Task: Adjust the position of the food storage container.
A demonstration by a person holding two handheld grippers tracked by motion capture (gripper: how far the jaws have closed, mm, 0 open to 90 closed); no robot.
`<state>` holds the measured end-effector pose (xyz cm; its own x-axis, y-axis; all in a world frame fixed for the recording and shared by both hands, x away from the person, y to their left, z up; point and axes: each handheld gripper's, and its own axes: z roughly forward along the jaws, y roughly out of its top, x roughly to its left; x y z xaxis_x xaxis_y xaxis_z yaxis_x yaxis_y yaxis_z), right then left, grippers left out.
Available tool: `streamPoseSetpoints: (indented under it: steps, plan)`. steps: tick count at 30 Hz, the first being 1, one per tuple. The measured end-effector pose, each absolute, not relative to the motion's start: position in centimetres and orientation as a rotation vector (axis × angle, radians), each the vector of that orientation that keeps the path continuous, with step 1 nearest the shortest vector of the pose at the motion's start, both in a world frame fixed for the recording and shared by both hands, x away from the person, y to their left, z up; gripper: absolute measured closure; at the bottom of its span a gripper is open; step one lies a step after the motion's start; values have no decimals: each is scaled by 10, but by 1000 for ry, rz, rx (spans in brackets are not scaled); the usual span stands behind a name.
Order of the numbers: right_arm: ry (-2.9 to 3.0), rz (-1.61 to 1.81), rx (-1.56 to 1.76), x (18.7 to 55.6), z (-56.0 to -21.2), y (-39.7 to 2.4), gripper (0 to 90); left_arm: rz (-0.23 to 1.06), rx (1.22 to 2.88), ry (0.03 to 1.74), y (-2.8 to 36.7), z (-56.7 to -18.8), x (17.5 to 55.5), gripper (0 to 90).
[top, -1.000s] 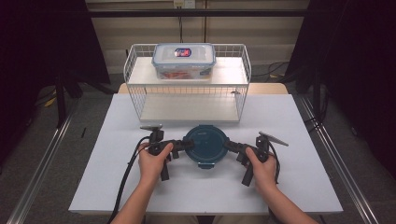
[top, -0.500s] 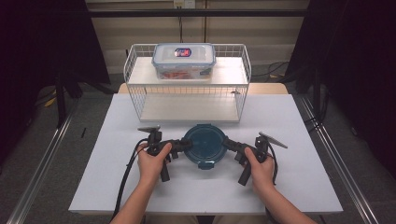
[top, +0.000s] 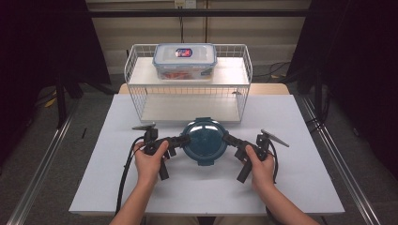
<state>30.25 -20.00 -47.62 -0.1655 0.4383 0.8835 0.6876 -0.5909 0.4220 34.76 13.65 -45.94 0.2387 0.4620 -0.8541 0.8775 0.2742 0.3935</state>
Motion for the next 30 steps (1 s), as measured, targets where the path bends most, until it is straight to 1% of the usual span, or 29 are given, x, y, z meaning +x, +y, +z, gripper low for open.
streamPoseSetpoints:
  steps: [6, 8, 9, 13, 14, 16, 18, 20, 21, 22, 30]
  plan:
    - [-1291, -1871, -1853, 303, -469, -196, 578, -420, 1369, 1373, 142, -446, 346, 488]
    - [-1290, -1895, -1833, 303, -464, -193, 579, -392, 1366, 1356, 145, -433, 344, 488]
    - [-1282, -1894, -1823, 303, -460, -192, 580, -392, 1366, 1356, 145, -433, 344, 489]
    - [-1278, -1944, -1774, 304, -445, -189, 580, -336, 1373, 1324, 150, -405, 341, 490]
    - [-1278, -1944, -1774, 304, -445, -189, 580, -336, 1373, 1324, 150, -405, 341, 490]
    - [-1274, -1960, -1757, 306, -431, -185, 580, -325, 1362, 1311, 153, -392, 342, 490]
    - [-1275, -1975, -1754, 306, -427, -184, 581, -320, 1362, 1308, 154, -387, 343, 491]
    - [-1257, -2002, -1743, 310, -413, -180, 581, -294, 1362, 1292, 157, -371, 345, 491]
    - [-1257, -2002, -1743, 310, -413, -180, 581, -294, 1362, 1292, 157, -371, 345, 491]
    - [-1256, -2007, -1735, 311, -404, -178, 581, -290, 1347, 1290, 159, -361, 345, 492]
    - [-1241, -2123, -1696, 323, -353, -170, 582, -235, 1301, 1242, 162, -308, 352, 493]
